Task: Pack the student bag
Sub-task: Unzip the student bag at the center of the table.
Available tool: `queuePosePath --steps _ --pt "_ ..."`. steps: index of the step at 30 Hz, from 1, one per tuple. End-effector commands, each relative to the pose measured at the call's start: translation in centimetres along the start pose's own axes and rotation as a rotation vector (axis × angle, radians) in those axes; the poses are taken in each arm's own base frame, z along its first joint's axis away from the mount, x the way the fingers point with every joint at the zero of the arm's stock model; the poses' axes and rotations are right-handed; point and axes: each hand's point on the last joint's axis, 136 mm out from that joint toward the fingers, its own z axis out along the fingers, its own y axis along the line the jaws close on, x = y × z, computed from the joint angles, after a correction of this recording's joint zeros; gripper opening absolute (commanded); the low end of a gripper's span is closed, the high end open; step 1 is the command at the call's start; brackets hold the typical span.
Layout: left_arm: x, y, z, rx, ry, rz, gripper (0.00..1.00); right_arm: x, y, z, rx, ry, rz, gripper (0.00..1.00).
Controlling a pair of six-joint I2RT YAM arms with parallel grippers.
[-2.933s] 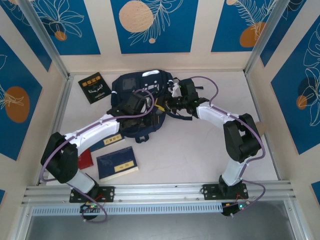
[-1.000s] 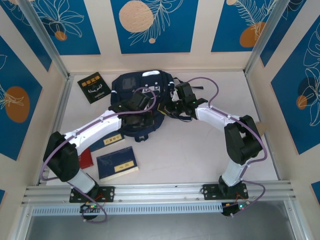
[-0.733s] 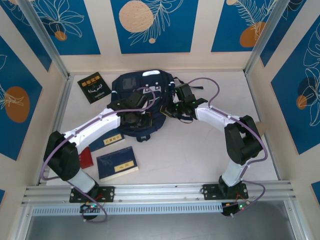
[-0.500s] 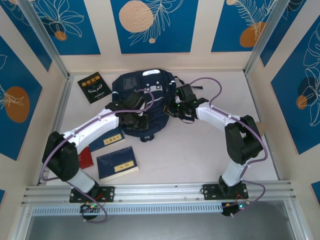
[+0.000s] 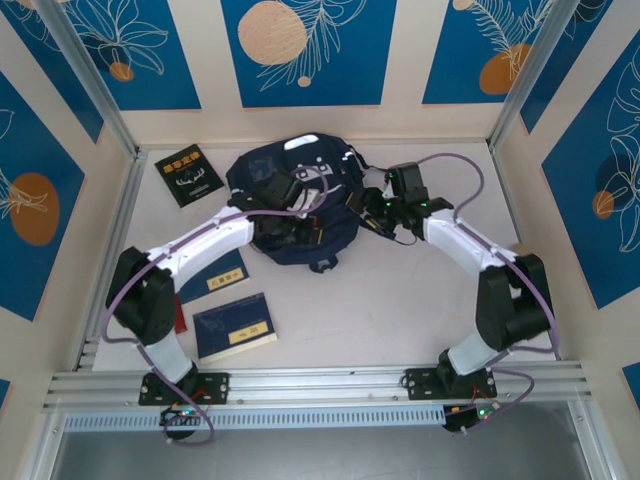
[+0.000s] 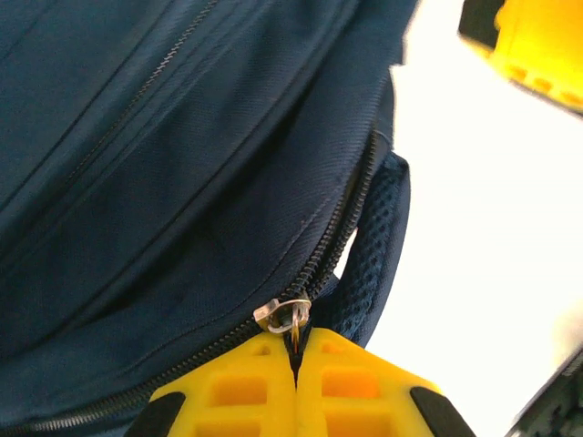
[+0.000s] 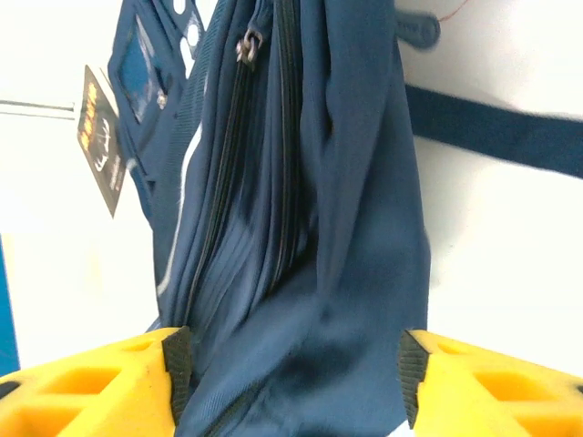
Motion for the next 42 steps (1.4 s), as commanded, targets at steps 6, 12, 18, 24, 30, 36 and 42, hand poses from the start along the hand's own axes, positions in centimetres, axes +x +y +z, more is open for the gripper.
queuePosePath --steps 6,12,18,24,30,36,42 --pt "-4.5 -6.7 1.2 0.191 -0.083 0.116 0.0 3.7 -1.4 -0.5 -0.002 0.156 0.294 0.61" --pt "-4.7 -6.5 2.1 0.166 -0.078 0.107 0.0 3.7 -4.2 -0.3 0.101 0.1 0.308 0.58" --pt "-4.8 -6.0 2.6 0.141 -0.075 0.105 0.0 4.1 -6.1 -1.4 0.148 0.046 0.283 0.62" --pt "-5.2 -6.5 2.3 0.158 -0.079 0.104 0.0 5.4 -4.5 0.4 -0.01 0.14 0.254 0.6" --pt "-4.7 -6.6 2.0 0.162 -0.056 0.106 0.0 4.0 -3.2 1.8 -0.107 0.144 0.226 0.31" --pt "-1.8 -4.1 1.5 0.085 0.039 0.142 0.0 0.6 -4.1 -0.1 -0.083 0.01 0.198 0.09" --pt "2.3 0.1 0.3 -0.018 0.146 0.139 0.0 -0.7 -5.4 -1.6 -0.024 -0.046 0.211 0.06"
